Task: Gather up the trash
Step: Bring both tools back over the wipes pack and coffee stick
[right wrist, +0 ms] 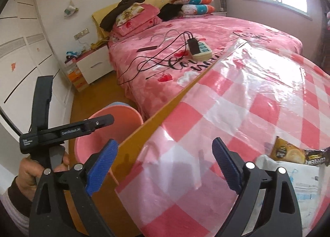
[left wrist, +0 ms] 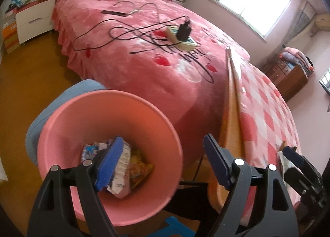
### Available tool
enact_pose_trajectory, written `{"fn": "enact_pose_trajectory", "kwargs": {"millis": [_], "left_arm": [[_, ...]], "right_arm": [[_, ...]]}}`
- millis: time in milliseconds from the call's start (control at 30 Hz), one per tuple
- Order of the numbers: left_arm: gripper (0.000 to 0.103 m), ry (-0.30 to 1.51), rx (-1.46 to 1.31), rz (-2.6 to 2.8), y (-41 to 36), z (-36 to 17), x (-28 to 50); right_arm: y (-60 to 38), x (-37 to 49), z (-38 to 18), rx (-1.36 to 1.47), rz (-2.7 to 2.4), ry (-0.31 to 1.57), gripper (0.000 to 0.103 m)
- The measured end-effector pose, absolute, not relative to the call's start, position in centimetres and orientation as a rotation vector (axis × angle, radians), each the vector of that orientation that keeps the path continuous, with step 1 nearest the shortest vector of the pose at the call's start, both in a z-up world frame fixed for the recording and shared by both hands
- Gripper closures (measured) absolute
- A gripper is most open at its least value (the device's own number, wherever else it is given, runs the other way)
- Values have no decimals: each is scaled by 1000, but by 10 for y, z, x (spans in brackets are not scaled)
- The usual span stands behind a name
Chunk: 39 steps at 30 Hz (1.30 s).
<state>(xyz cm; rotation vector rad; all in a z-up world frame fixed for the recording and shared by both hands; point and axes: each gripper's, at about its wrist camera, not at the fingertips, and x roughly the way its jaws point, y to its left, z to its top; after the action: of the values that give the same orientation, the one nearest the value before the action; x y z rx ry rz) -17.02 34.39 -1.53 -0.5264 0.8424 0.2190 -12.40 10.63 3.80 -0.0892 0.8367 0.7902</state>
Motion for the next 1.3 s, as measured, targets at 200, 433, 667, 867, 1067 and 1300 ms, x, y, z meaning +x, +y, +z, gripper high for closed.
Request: {"fn": "enact_pose_trajectory", "kwargs": {"millis": [200,433,667,867,1067,1300], "left_arm": [[22,846,-492,168,320,-7,-163],[22,845,-457,126,296,3,-159],[22,846,-419,87,271,13,-156],[22,853,-380,50,247,18,-150],[22,862,-345,14,225,22,-146],[22,874,-302,-31,197,25,-142]], "right_arm": [[88,-122,40,-76,757,819,11],[66,-120,45,-66,717,792,11],[43,-115,47,-50,672,778,11],[22,-108,49,-17,638,770,11],[0,-103,50,13,605,759,11],[-21,-99,50,33,570,745,11]]}}
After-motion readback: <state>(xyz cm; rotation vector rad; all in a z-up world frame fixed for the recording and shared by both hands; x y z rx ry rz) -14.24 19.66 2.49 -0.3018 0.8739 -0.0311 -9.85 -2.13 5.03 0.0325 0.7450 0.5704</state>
